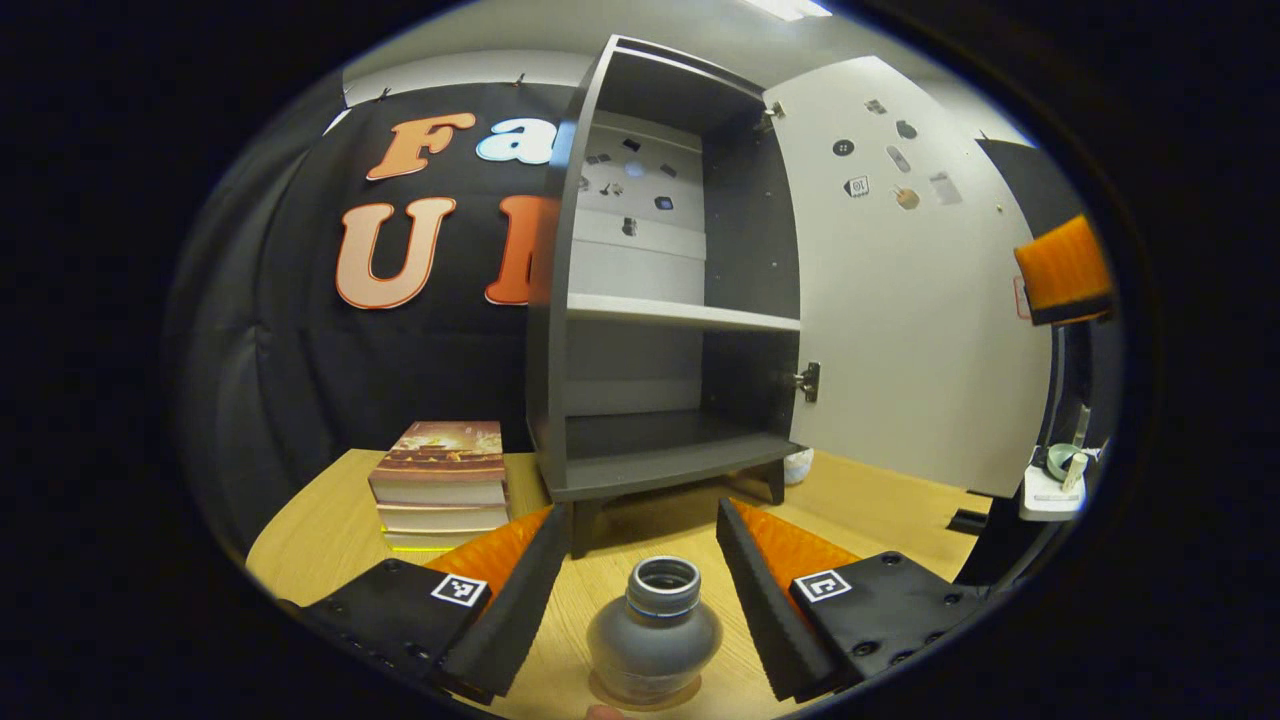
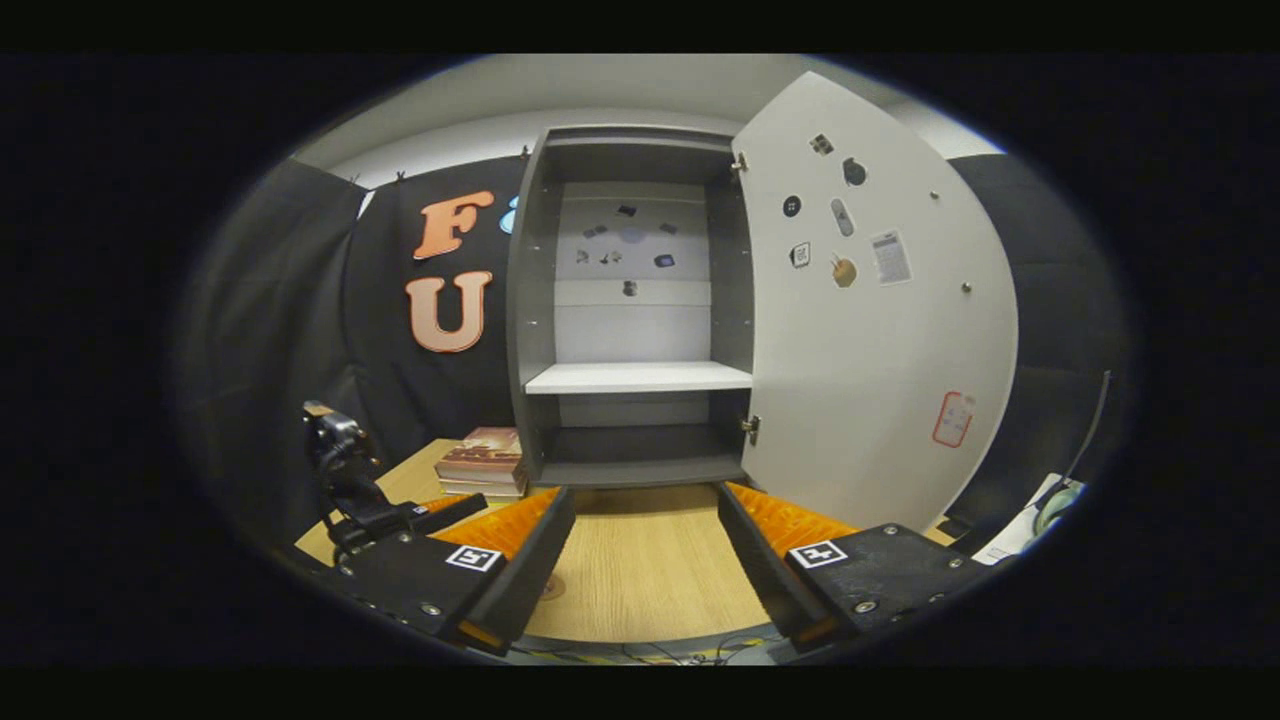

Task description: Open the cabinet door with the right hand, grasp the bottle in the cabinet with the left hand and place it on the coaster, then close the cabinet door with the right hand.

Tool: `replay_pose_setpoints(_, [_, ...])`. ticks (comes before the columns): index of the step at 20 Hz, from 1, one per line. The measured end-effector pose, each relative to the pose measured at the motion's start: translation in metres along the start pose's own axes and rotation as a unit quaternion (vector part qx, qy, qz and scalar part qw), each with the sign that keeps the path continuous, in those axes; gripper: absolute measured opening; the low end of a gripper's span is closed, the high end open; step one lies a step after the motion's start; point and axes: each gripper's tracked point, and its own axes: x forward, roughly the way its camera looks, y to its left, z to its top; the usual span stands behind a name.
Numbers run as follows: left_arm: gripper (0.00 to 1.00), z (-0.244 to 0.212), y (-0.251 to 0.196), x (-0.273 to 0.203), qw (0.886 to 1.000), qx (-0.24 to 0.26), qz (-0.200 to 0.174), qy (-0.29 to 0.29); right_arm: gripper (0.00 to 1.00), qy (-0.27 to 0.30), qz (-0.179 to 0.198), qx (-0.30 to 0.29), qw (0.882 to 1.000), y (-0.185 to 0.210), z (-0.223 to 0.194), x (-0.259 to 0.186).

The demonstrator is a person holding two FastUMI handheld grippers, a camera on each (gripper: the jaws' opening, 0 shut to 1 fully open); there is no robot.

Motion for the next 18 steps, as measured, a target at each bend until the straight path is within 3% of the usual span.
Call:
replay_pose_setpoints(9, [0.95,0.095,-0.008,-0.025,0.999,0.002,0.032,-0.031,0.91,-0.05,-0.021,-0.006,0.998,-0.066,0.044,-0.028])
replay_pose_setpoints(10, [0.95,0.101,-0.008,-0.028,0.999,-0.002,0.036,-0.031,0.87,-0.054,-0.025,-0.007,0.998,-0.077,0.048,-0.033])
replay_pose_setpoints(11, [0.95,0.107,-0.01,-0.031,0.999,-0.006,0.04,-0.031,0.92,-0.062,-0.034,-0.01,0.997,-0.09,0.054,-0.039])
replay_pose_setpoints(18, [0.95,0.152,-0.01,-0.046,0.996,-0.008,0.073,-0.054,0.93,-0.09,-0.146,-0.039,0.984,-0.207,0.075,-0.077])
